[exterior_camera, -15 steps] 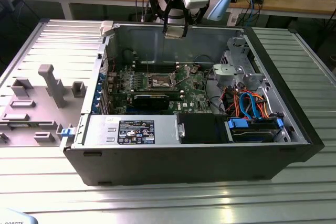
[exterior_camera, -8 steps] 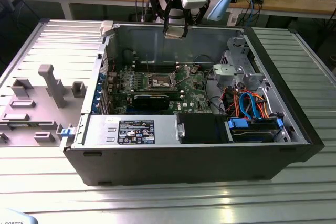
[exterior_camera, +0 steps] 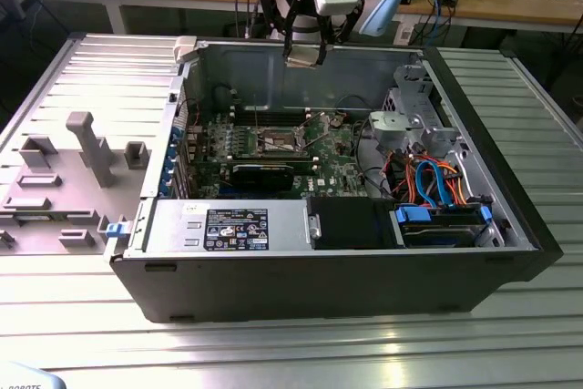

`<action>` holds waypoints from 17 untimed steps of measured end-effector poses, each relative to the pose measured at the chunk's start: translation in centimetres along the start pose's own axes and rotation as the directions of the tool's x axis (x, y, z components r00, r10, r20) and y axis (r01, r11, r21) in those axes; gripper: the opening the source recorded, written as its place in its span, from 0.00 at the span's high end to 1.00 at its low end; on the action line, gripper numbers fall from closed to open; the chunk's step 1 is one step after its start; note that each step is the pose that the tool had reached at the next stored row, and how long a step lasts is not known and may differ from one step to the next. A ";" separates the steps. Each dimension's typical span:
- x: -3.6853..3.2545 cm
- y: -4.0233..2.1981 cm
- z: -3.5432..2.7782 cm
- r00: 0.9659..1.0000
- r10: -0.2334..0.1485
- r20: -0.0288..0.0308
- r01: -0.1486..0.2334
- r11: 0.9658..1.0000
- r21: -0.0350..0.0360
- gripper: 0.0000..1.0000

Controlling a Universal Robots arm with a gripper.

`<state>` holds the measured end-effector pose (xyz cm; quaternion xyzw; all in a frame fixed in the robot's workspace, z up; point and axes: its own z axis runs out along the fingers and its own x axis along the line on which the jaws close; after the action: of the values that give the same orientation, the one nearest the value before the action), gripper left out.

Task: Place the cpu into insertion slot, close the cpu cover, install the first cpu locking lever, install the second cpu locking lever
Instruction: 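Place the cpu into insertion slot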

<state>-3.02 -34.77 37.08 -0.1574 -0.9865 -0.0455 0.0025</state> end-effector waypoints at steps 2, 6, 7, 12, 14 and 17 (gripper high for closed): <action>0.00 0.00 0.00 1.000 0.003 0.000 -0.003 1.000 0.000 0.46; 0.00 0.00 0.01 1.000 0.016 0.001 -0.016 1.000 0.000 0.46; 0.00 0.00 0.01 1.000 0.019 0.002 -0.019 1.000 0.000 0.46; 0.00 -0.01 0.06 0.997 0.075 0.007 -0.075 0.997 -0.002 0.46; 0.00 -0.01 0.09 0.993 0.118 0.010 -0.118 0.993 -0.003 0.46; 0.00 -0.01 0.11 0.989 0.145 0.013 -0.145 0.989 -0.004 0.46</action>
<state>-3.02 -34.77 36.97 -0.2292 -0.9723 -0.0456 -0.0008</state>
